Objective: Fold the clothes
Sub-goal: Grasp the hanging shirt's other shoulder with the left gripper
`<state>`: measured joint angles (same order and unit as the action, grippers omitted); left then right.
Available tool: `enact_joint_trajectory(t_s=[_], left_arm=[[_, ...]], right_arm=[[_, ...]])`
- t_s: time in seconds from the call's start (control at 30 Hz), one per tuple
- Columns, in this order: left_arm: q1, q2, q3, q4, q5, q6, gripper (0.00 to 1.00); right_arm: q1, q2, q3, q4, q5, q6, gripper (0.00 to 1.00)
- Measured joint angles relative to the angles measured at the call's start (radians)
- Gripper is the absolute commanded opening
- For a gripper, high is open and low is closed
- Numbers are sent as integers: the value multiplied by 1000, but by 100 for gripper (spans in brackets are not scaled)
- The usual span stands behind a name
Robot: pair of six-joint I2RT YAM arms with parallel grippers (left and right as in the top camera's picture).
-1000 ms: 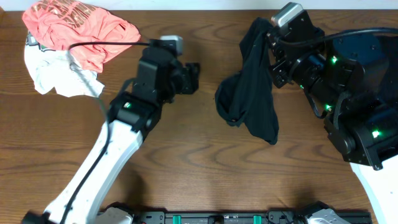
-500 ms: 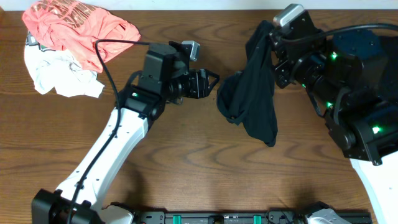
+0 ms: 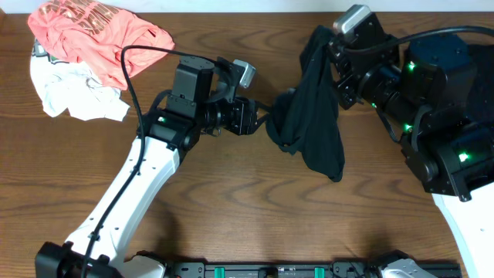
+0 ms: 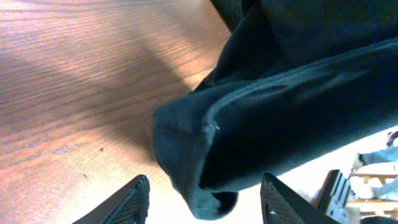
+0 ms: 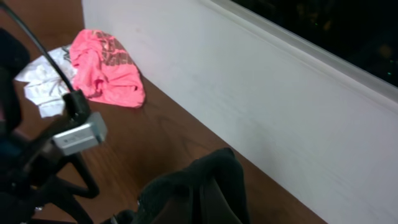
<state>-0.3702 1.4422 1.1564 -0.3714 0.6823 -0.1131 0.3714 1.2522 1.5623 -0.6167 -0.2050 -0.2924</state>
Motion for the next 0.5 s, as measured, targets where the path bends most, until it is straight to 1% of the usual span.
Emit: enact_joint_trajectory(t_s=[0.17, 0.5], left_arm=[[-4, 41, 0, 0, 0, 36, 57], [-66, 106, 0, 39, -9, 44, 57]], right_arm=[[0, 0, 0, 0, -16, 0, 1], [0, 0, 0, 0, -27, 0, 1]])
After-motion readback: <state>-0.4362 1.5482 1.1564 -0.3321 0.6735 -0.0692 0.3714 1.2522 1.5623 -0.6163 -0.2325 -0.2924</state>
